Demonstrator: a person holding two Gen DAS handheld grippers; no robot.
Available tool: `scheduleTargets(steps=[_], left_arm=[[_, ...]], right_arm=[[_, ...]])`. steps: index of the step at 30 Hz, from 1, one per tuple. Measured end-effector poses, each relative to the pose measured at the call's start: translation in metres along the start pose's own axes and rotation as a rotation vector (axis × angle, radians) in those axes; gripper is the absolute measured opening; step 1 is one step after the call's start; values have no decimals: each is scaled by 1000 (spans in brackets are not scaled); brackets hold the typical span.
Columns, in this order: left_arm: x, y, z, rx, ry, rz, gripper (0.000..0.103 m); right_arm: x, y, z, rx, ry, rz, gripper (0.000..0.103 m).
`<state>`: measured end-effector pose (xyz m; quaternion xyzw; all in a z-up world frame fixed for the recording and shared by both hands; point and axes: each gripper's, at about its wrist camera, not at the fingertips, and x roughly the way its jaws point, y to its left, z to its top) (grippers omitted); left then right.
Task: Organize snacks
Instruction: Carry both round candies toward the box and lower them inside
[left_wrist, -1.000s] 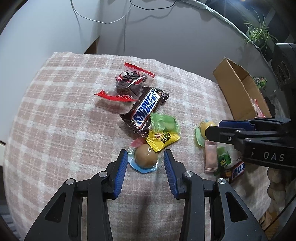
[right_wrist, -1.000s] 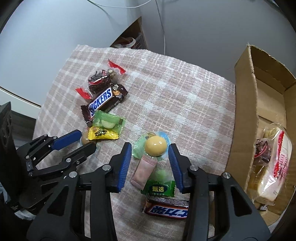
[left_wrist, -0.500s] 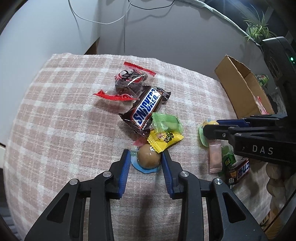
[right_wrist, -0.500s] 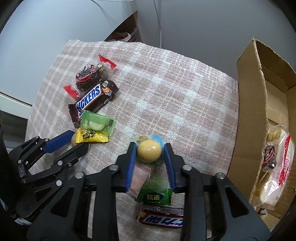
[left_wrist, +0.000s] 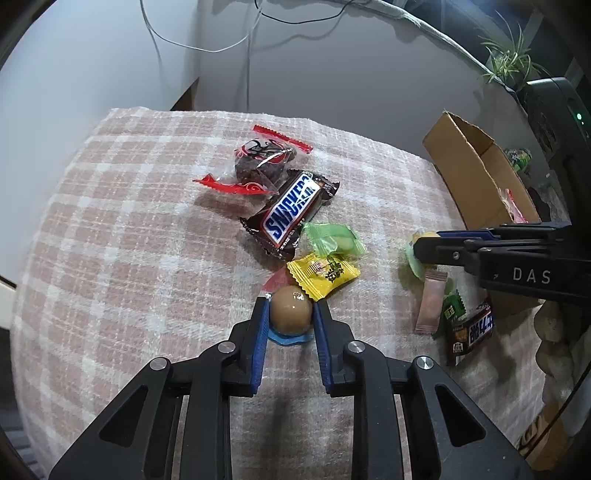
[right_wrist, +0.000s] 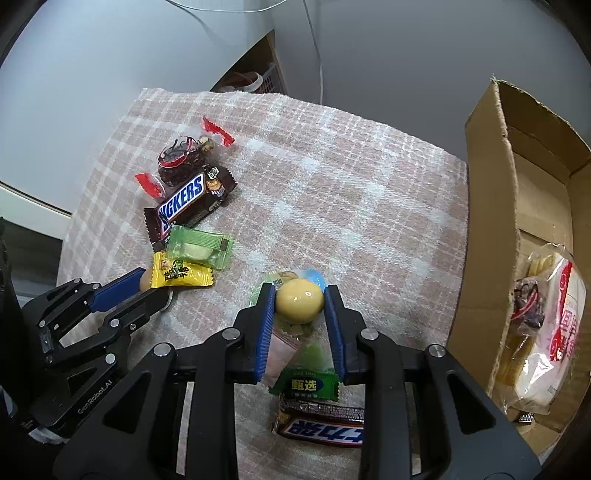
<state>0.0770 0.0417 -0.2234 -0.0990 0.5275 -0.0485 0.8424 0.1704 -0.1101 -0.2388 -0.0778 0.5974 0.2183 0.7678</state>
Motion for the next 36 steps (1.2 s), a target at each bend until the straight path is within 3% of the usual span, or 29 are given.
scheduleTargets(steps=[16, 30, 36], left_arm=[[-51, 18, -5, -51, -53, -32, 22], [-63, -24, 17, 10, -102, -114, 22], [-61, -56, 26, 66, -102, -162, 22]], right_arm=[[-34, -4, -12, 17, -63, 47, 28], [-91, -30, -23, 83, -171, 81, 28], [-120, -62, -36, 138, -213, 62, 28]])
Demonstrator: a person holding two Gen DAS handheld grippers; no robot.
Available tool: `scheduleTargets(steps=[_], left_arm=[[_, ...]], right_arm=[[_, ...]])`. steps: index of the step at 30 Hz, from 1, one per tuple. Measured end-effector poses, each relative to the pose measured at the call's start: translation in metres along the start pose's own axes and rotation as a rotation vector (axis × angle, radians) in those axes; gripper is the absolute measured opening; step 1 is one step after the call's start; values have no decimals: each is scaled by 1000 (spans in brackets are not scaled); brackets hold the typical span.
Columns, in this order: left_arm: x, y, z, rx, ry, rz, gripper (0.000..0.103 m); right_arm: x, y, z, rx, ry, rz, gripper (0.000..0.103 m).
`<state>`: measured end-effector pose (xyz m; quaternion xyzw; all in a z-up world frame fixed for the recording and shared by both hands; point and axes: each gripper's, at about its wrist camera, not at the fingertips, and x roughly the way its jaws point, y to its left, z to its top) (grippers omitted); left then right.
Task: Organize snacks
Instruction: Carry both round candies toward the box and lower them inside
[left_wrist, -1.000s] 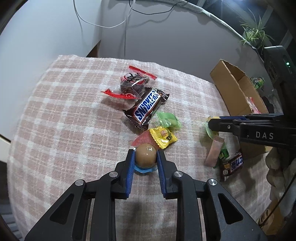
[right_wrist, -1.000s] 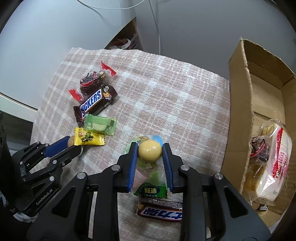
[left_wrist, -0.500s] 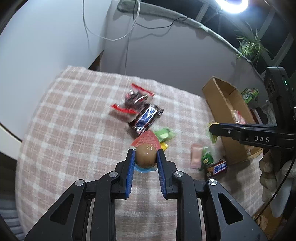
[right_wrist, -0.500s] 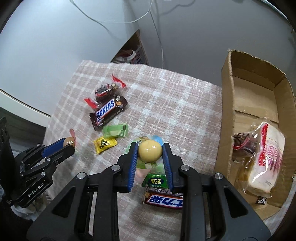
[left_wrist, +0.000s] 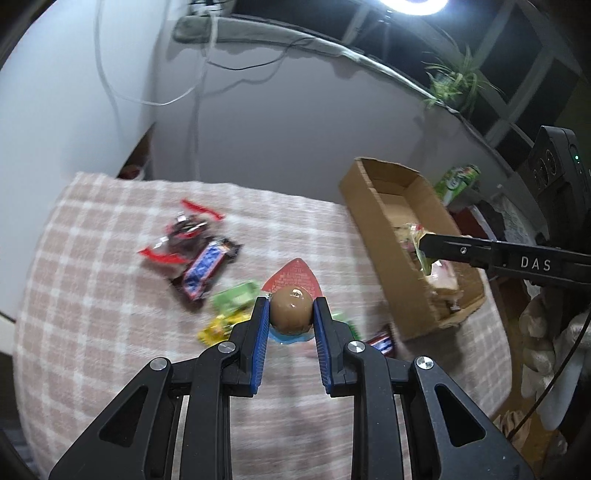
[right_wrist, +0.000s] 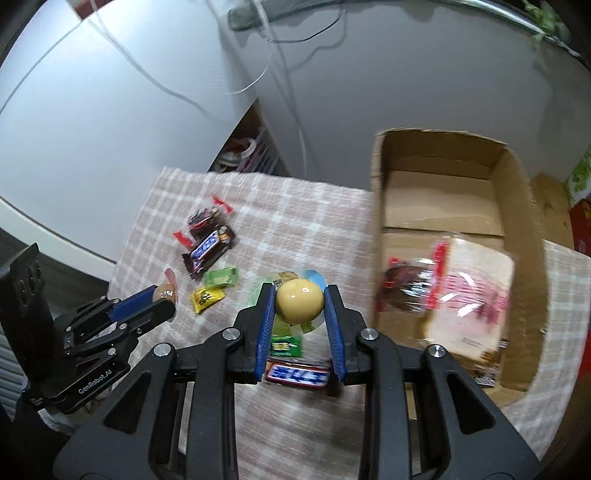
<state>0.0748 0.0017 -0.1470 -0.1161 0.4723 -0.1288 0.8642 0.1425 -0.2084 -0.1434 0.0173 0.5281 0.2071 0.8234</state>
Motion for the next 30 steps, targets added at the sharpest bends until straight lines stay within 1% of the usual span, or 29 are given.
scheduleTargets(steps=[4, 14, 23, 30], left_arm=[[7, -21, 7, 41, 6, -36, 22], [26, -71, 16, 130, 28, -110, 22], [51, -118, 16, 211, 72, -159, 22], [62, -140, 13, 242, 96, -179, 22]], right_arm=[[-18, -27, -3, 46, -24, -28, 28], [-45, -84, -16, 144, -57, -102, 28], [-48, -123, -29, 210, -49, -143, 28], [-46, -141, -38, 248, -39, -154, 28]])
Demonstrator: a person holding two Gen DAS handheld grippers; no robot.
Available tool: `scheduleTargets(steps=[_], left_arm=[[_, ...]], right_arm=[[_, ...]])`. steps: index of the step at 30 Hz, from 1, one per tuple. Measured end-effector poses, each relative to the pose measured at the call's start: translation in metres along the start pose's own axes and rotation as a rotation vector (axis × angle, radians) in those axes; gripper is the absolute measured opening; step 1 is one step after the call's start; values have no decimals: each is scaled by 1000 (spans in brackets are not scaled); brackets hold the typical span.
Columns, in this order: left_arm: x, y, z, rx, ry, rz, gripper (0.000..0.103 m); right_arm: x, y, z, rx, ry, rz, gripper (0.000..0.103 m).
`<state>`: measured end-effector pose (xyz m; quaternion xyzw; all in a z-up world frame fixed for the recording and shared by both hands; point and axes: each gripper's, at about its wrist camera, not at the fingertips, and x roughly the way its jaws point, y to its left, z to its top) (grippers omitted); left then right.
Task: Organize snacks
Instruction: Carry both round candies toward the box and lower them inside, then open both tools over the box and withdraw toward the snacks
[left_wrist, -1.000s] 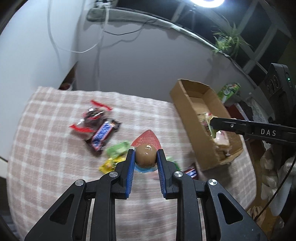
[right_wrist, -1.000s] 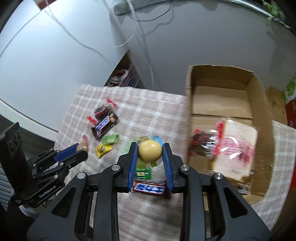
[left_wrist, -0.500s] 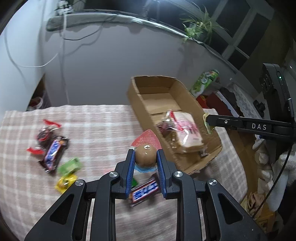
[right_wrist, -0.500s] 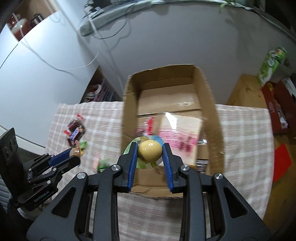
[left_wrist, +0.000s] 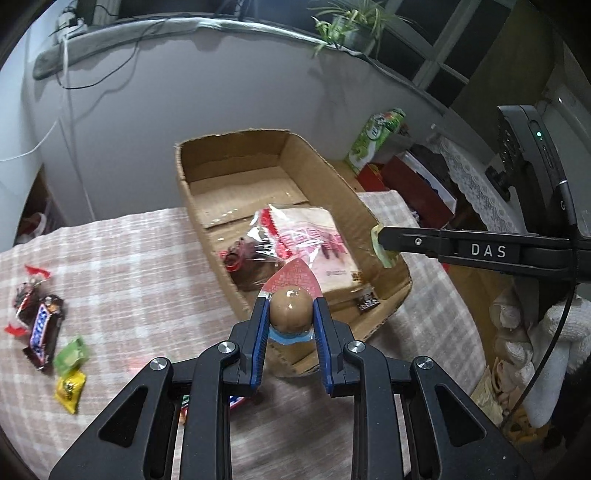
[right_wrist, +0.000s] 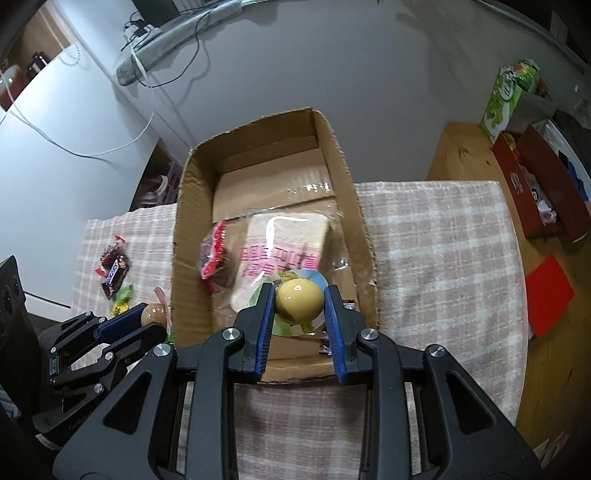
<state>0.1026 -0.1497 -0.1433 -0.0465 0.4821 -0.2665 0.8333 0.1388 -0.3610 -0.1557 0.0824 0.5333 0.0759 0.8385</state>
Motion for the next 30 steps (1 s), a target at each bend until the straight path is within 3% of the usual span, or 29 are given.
scheduleTargets(steps=[14, 16, 17, 18, 30], left_arm=[[9, -13, 4, 25, 18, -13, 26], [9, -14, 3, 26, 18, -13, 29], [9, -14, 4, 26, 16, -12, 29], [8, -14, 4, 25, 15, -12, 29], [-2, -4, 3, 6, -9, 8, 29]], right_arm=[[2, -9, -2, 21, 8, -14, 29], [2, -9, -2, 18, 8, -21, 38], [1, -9, -3, 16, 0, -25, 48], [0, -8, -3, 15, -4, -26, 50], [-4, 6, 0, -10, -7, -13, 50]])
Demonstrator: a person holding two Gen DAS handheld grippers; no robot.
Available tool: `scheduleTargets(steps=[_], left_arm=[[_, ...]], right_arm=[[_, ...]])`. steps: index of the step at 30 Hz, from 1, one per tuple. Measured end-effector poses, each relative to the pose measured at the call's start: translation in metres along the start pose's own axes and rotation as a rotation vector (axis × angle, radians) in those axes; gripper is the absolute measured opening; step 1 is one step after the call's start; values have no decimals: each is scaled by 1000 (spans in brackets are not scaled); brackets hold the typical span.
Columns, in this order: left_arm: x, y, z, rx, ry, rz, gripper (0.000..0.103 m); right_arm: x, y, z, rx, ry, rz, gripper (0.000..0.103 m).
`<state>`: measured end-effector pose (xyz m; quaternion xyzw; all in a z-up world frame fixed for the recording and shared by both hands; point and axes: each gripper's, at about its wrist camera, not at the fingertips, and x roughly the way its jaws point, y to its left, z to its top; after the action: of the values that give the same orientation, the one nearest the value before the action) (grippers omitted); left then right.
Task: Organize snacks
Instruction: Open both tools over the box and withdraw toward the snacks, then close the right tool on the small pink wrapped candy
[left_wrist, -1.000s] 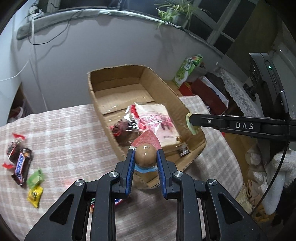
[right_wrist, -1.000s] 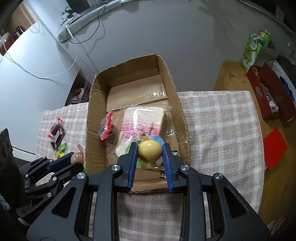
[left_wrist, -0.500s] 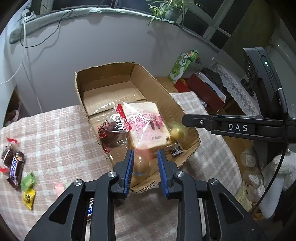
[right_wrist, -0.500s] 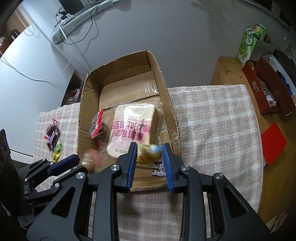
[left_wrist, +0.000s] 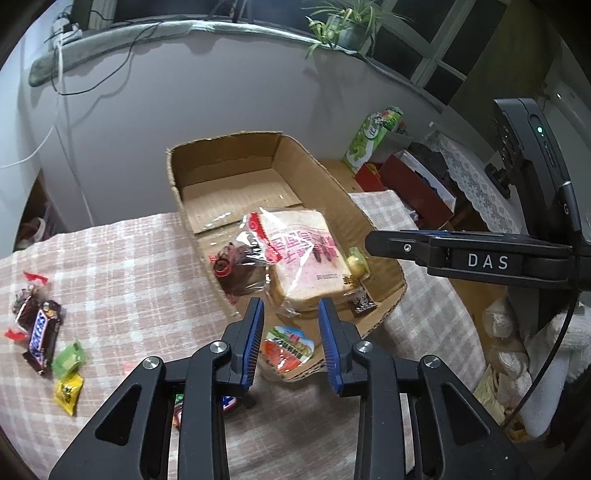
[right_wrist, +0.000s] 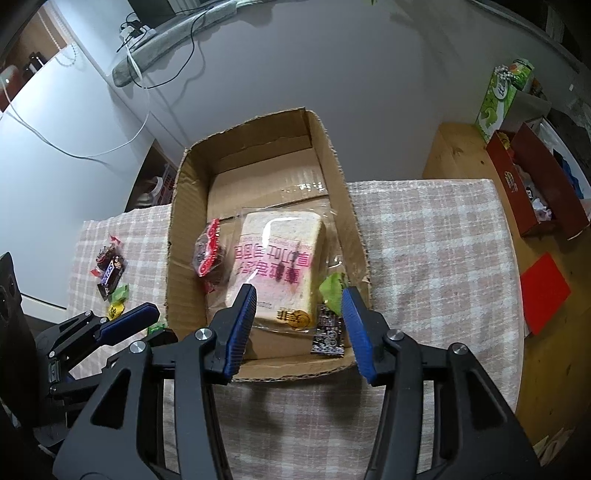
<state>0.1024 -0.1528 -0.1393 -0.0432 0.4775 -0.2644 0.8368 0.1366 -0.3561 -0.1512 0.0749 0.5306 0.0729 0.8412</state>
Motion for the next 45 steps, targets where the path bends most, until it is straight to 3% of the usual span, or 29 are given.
scheduleTargets(steps=[10, 22, 34, 40, 45], left_arm=[[-24, 38, -10, -66, -27, 53, 29], [-59, 114, -48, -226, -43, 159, 29], [-69, 159, -83, -286, -11, 222, 29], [-63, 169, -90, -276, 0, 222, 29], [-52, 176, -92, -263, 13, 219, 29]], right_arm=[[-5, 32, -2, -44, -6, 48, 50], [-1, 98, -12, -154, 10, 162, 50], [37, 176, -38, -288, 117, 250, 50], [68, 199, -49, -302, 188, 263, 50], [99, 202, -51, -255, 260, 253, 43]])
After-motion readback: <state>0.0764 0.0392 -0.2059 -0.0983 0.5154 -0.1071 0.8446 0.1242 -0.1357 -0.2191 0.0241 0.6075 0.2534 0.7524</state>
